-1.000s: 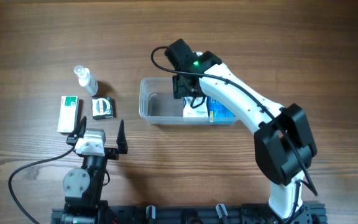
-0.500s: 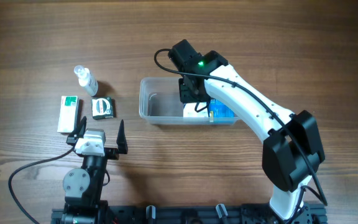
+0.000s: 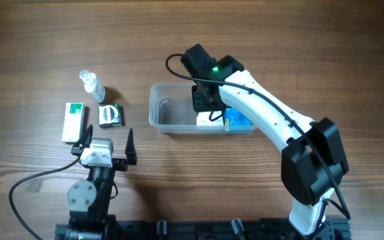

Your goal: Pack container

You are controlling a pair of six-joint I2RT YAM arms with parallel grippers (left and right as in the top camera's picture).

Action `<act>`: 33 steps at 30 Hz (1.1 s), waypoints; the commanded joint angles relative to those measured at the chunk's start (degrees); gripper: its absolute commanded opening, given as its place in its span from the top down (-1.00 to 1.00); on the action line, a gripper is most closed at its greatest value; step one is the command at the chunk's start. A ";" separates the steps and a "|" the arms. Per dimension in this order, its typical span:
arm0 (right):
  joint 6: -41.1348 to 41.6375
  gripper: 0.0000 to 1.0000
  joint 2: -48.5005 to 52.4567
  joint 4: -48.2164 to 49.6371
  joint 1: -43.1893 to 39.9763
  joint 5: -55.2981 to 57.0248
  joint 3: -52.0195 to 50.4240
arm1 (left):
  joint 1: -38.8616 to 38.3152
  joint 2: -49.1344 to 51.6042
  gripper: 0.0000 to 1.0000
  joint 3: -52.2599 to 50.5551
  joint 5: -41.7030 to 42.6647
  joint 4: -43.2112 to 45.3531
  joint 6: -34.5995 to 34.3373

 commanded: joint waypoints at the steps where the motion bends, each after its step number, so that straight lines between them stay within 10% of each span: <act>1: 1.77 0.91 -0.79 5.09 -0.13 -0.74 -6.14 | 0.42 -0.42 -1.00 -0.37 -0.74 0.15 0.87; 11: -1.11 0.92 -0.98 14.12 -1.49 -0.33 -13.90 | 0.42 -0.42 -0.99 -0.37 -0.74 0.15 0.87; 23: -6.54 0.78 -18.08 -0.31 -14.03 1.86 2.10 | 0.42 -0.42 -0.99 -0.35 -0.74 0.15 0.87; 26: -12.04 0.28 -23.58 -4.24 -26.34 2.97 2.10 | 0.42 -0.42 -1.00 -0.35 -0.74 0.15 0.87; 29: -13.97 -1.00 -25.18 -6.93 -36.61 2.97 2.10 | 0.42 -0.42 -0.99 -0.35 -0.74 0.17 0.87; 33: -13.75 -1.00 -24.76 -7.17 -44.17 2.99 2.08 | 0.42 -0.42 -1.00 -0.35 -0.74 0.15 0.87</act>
